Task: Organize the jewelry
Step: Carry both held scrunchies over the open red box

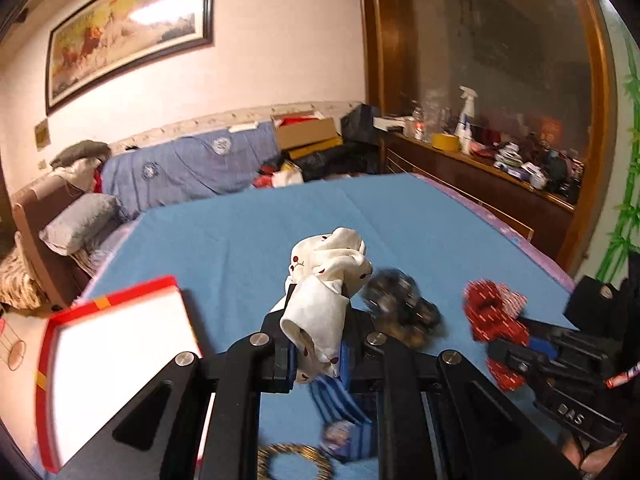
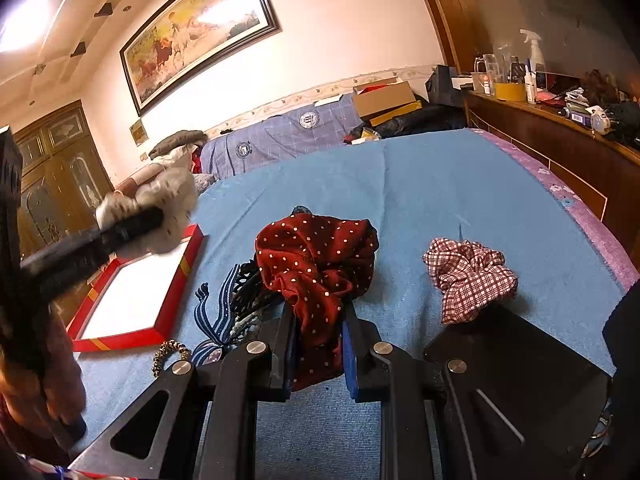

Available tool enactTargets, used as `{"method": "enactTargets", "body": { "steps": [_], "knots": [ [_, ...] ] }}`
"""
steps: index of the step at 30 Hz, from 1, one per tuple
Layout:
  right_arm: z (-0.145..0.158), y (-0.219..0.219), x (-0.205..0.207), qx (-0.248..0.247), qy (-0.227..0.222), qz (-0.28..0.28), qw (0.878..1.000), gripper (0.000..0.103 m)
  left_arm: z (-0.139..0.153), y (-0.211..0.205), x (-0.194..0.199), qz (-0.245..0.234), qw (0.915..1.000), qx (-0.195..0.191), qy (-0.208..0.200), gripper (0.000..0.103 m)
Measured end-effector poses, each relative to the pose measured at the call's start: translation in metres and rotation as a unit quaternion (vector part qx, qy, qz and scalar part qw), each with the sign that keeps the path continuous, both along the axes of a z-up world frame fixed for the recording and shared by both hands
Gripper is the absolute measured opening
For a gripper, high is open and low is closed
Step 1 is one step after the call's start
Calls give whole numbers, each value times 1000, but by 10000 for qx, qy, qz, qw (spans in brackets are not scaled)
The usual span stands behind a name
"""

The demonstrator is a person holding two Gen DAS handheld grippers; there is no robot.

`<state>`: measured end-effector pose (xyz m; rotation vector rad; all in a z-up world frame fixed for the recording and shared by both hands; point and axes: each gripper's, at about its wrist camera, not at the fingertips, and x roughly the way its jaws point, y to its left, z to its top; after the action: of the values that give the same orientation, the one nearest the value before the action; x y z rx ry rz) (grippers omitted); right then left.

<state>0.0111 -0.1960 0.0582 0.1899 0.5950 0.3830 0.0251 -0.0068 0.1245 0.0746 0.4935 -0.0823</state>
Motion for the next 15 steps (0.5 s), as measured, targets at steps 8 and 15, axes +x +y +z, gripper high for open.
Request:
{"method": "enactTargets", "body": {
  "steps": [8,15],
  "knots": [
    [-3,5,2,-159,-8,19,9999,20,2,46,10,639,9973,244,-271,15],
    [-8,20,6,-562,23,-18,9984,20,-7,102,24,1079,9942,2,-11,15]
  ]
}}
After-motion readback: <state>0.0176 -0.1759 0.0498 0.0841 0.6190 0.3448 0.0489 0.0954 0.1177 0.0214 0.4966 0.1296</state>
